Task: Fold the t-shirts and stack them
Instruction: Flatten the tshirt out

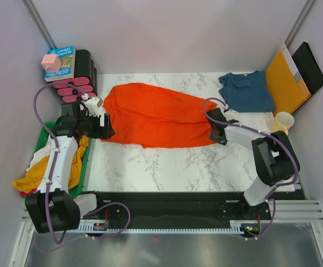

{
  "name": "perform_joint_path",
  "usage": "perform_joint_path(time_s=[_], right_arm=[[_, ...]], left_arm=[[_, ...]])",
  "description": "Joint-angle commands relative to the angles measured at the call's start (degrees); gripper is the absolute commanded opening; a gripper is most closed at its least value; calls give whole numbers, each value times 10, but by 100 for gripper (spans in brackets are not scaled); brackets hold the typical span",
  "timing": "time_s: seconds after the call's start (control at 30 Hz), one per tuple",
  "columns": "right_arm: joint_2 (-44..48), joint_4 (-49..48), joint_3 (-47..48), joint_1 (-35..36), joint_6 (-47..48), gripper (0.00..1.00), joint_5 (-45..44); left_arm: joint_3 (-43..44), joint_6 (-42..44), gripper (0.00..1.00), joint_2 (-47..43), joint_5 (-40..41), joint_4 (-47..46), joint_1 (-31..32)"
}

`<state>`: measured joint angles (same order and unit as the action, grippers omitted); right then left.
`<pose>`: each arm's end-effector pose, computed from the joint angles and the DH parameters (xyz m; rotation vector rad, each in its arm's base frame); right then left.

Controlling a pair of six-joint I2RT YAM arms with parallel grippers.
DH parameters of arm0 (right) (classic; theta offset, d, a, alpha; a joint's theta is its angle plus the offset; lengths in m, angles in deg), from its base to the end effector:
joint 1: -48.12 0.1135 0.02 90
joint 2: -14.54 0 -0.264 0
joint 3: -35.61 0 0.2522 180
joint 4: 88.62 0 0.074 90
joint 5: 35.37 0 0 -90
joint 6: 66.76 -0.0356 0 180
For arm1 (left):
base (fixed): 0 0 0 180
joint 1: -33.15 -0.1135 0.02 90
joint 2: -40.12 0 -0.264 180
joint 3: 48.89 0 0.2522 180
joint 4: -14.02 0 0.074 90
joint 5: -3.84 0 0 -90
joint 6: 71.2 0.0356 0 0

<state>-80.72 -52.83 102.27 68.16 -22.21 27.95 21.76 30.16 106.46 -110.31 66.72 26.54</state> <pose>0.2980 0.0917 0.1602 0.6853 2.4234 -0.1924 0.2364 0.0127 0.2946 0.2872 2.3314 -0.3558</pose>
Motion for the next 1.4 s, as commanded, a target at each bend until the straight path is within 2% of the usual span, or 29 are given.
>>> perform_joint_path(time_s=[0.0, 0.13, 0.2, 0.23, 0.3, 0.33, 0.47, 0.6, 0.73, 1.03, 1.1, 1.37], right_arm=[[-5, 15, -14, -2, -23, 49, -12], [-8, 18, -28, -3, -25, 48, -18], [-16, 18, -32, -4, -25, 35, -19], [-18, 20, -32, -5, -27, 20, -17], [-19, 21, -33, -4, -27, 10, -19], [-19, 21, -35, -5, -27, 0, -20], [-4, 21, -39, -5, -18, 0, -26], [20, 22, -40, -5, -6, 0, -35], [30, 29, -34, -5, 3, 0, -38], [36, 31, -15, -2, 13, 0, -29], [36, 35, -10, -1, 15, 0, -30], [44, 37, -5, 0, 23, 0, -30]], left_arm=[[-4, 9, 89, -16, -5, 4, 0], [-7, 14, 89, -17, 0, 5, 1], [-9, 12, 89, -17, -3, 6, 0], [-10, 11, 89, -17, -4, 6, 0], [-10, 9, 86, -18, -7, 7, 0], [-11, 8, 85, -20, -10, 10, 0], [-17, 35, 82, -28, -34, 32, 1], [-8, 84, 89, -32, -68, 85, 8], [-22, 146, 91, -19, -52, 125, 46], [-32, 112, 89, 126, 82, 6, 59], [-28, 105, 88, 167, 110, -26, 80], [-37, 102, 88, 237, 180, -137, 103]])
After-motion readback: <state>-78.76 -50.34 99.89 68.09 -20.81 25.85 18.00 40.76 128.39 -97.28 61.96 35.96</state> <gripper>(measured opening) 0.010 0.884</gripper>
